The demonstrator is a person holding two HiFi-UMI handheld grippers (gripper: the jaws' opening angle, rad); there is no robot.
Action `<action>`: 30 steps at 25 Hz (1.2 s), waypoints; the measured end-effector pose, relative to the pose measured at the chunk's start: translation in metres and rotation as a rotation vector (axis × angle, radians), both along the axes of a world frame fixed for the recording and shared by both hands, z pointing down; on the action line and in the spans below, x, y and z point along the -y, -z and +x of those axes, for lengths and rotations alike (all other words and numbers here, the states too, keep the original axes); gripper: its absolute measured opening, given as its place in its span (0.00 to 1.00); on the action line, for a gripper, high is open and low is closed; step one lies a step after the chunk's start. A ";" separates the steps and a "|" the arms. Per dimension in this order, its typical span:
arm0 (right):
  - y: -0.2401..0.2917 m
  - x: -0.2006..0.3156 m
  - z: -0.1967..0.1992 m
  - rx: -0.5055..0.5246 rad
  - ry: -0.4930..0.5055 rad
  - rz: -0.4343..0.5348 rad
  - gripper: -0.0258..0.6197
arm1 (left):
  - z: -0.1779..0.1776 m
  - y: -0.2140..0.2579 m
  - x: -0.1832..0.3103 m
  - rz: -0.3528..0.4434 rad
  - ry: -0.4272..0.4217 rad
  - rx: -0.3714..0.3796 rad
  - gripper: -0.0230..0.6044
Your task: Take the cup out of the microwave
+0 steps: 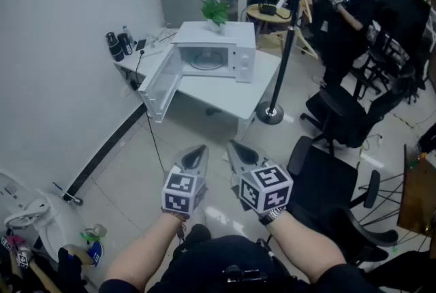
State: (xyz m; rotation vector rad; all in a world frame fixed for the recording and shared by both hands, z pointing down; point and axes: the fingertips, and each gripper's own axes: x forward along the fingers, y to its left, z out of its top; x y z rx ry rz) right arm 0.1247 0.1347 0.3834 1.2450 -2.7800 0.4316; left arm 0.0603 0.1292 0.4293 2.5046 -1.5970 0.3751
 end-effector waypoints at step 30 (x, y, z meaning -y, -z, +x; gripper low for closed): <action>-0.038 0.189 -0.095 -0.080 -0.144 -0.082 0.07 | -0.093 0.010 0.199 0.015 -0.137 -0.118 0.03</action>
